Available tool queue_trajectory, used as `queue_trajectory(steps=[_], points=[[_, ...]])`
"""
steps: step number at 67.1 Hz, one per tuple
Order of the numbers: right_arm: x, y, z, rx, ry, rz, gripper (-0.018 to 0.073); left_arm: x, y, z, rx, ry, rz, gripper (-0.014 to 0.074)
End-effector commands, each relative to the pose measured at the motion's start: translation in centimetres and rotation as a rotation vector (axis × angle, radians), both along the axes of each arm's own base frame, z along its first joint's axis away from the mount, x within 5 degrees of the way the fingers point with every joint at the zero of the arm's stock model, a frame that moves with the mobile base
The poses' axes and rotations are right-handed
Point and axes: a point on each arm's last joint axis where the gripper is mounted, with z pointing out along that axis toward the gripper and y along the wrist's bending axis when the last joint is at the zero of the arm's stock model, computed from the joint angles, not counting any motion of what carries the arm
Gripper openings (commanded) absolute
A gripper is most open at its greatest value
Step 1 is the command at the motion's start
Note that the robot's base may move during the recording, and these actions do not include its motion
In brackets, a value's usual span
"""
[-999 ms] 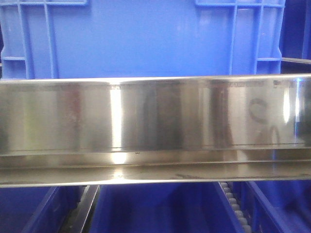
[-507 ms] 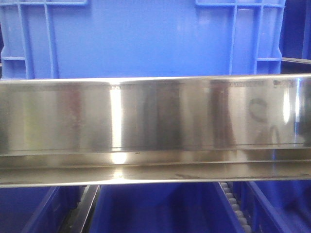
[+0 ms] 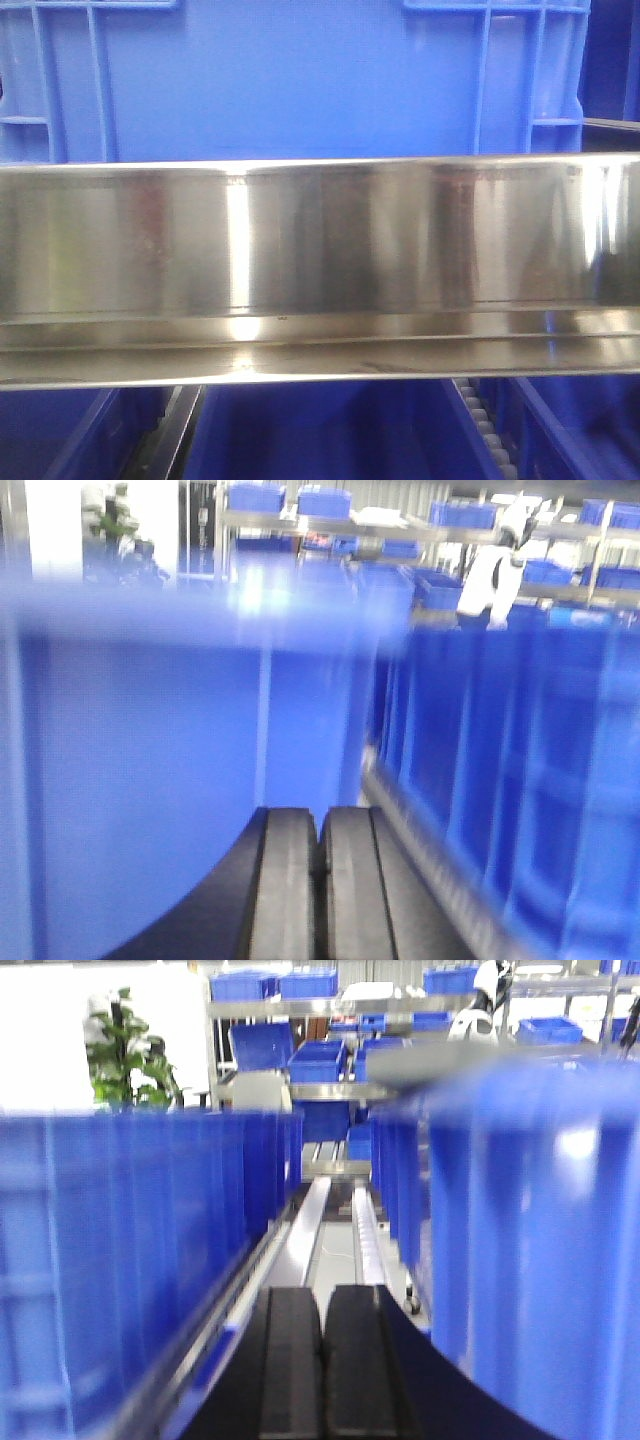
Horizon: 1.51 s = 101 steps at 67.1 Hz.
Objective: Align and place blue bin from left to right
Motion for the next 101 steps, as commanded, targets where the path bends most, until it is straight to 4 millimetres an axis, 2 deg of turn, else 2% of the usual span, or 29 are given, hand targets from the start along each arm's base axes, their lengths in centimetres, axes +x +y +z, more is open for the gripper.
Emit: queue_trajectory(steps=[1, 11, 20, 32, 40, 49, 59, 70, 80, 89, 94, 101], points=[[-0.6, -0.2, 2.0, 0.013, -0.023, 0.000, -0.0085, -0.9, 0.0, 2.5, -0.008, -0.062, -0.007, -0.0111], [-0.9, -0.3, 5.8, 0.019, -0.044, 0.000, -0.0085, -1.8, 0.0, 7.0, -0.008, -0.113, -0.009, -0.0111], [-0.6, -0.2, 8.8, 0.024, -0.063, 0.000, -0.0085, -1.5, 0.0, 10.1, -0.006, -0.076, -0.011, -0.0111], [1.4, 0.4, 12.1, 0.018, -0.041, 0.000, -0.0085, 1.2, -0.1, 13.6, -0.004, -0.005, -0.012, -0.0111], [3.3, 0.9, 13.6, -0.009, 0.060, -0.001, -0.0085, 4.0, -0.2, 15.5, 0.005, 0.160, -0.015, -0.0111], [5.6, 1.5, 15.4, -0.050, 0.208, -0.004, -0.0085, 6.9, -0.3, 16.7, 0.011, 0.346, -0.020, -0.0111], [8.1, 2.2, 16.5, -0.066, 0.268, -0.004, -0.0085, 9.5, -0.3, 17.7, 0.017, 0.376, -0.017, -0.0111], [9.9, 2.7, 16.1, -0.077, 0.309, -0.004, -0.0085, 11.4, -0.4, 17.8, 0.015, 0.345, -0.014, -0.0111], [10.3, 2.8, 16.0, -0.079, 0.314, -0.004, -0.0085, 12.7, -0.4, 17.5, 0.015, 0.358, -0.014, -0.0111], [11.4, 3.1, 16.2, -0.072, 0.287, -0.004, -0.0085, 14.1, -0.4, 17.6, 0.008, 0.310, -0.014, -0.0111], [12.4, 3.4, 16.1, -0.090, 0.354, -0.005, -0.0085, 15.2, -0.7, 17.7, -0.040, 0.302, -0.037, -0.0111], [14.1, 3.8, 16.3, -0.120, 0.464, -0.006, -0.0085, 16.7, -1.0, 18.0, -0.088, 0.382, -0.069, -0.0111]])
